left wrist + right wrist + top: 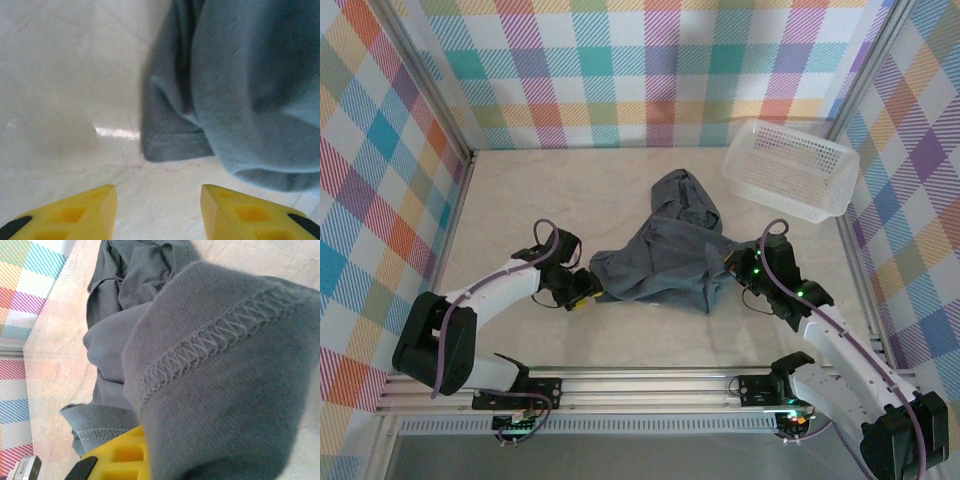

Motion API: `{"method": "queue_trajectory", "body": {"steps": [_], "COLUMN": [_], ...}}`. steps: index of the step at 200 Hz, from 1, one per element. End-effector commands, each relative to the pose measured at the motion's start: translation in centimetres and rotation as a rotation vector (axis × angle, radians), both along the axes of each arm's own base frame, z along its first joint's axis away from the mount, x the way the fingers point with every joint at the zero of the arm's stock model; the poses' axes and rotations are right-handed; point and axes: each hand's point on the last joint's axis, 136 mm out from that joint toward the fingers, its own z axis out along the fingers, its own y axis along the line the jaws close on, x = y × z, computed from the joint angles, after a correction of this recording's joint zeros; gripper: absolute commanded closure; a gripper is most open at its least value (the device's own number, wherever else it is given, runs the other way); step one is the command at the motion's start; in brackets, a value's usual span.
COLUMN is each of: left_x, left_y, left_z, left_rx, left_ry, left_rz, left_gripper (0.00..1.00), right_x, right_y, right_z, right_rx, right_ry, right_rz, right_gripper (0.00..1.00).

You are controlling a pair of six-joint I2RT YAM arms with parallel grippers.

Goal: Fold the inside-out t-shirt

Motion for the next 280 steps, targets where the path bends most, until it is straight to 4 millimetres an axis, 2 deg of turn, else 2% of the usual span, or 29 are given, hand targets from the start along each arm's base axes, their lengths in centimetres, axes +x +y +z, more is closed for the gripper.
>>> {"method": "queue_trajectory", "body": {"steps": [1,41,82,99,120,139,150,166,179,196,211,225,243,280], "left_x": [2.2,3.7,3.2,3.3,4.2,5.8,7.0,8.2,8.6,7.4,5.5,3.4,0.6,-3.8], "left_y": [-1.0,-1.7,-1.7,-1.9,-1.9,-1.5,-0.6,1.5,3.4,5.8,8.2,10.5,12.3,13.9], "left_z": [0.0,-1.7,-3.2,-3.1,-0.9,4.0,8.6,16.6,24.4,33.2,39.1,42.9,46.7,52.2], "left_rx": [-0.016,-0.017,-0.006,-0.013,-0.013,-0.016,-0.01,0.016,0.044,0.119,0.185,0.238,0.244,0.209], "left_ry": [-0.06,-0.054,-0.012,-0.015,-0.083,-0.189,-0.29,-0.466,-0.644,-0.852,-0.989,-1.087,-1.203,-1.394], "left_rz": [0.003,0.001,0.0,-0.002,-0.017,-0.027,-0.022,-0.003,0.02,0.046,0.105,0.179,0.246,0.302], "left_gripper": [0.51,0.55,0.79,1.0,1.0,1.0,1.0,1.0,1.0,1.0,1.0,1.0,1.0,1.0], "right_x": [0.4,0.1,0.0,0.2,0.5,1.0,1.4,1.8,1.6,0.5,-0.5,-1.5,-2.9,-6.6], "right_y": [0.7,0.5,0.2,-0.1,-1.1,-1.8,-2.2,-3.6,-5.2,-7.5,-9.3,-10.7,-11.5,-11.9], "right_z": [1.0,0.7,0.6,0.8,1.7,4.0,6.8,13.0,18.6,25.5,29.6,31.9,35.1,42.0], "right_rx": [0.046,0.037,0.029,0.028,0.024,0.027,0.02,-0.005,-0.002,0.008,0.021,0.045,0.091,0.249], "right_ry": [-0.026,-0.01,-0.011,-0.01,-0.002,-0.039,-0.097,-0.234,-0.357,-0.499,-0.584,-0.635,-0.711,-0.916], "right_rz": [0.012,0.012,-0.004,-0.026,-0.103,-0.154,-0.168,-0.213,-0.288,-0.387,-0.468,-0.534,-0.557,-0.517], "right_gripper": [1.0,0.98,0.96,0.94,0.93,0.91,0.91,0.92,0.95,0.97,0.97,0.98,0.98,0.94]}}
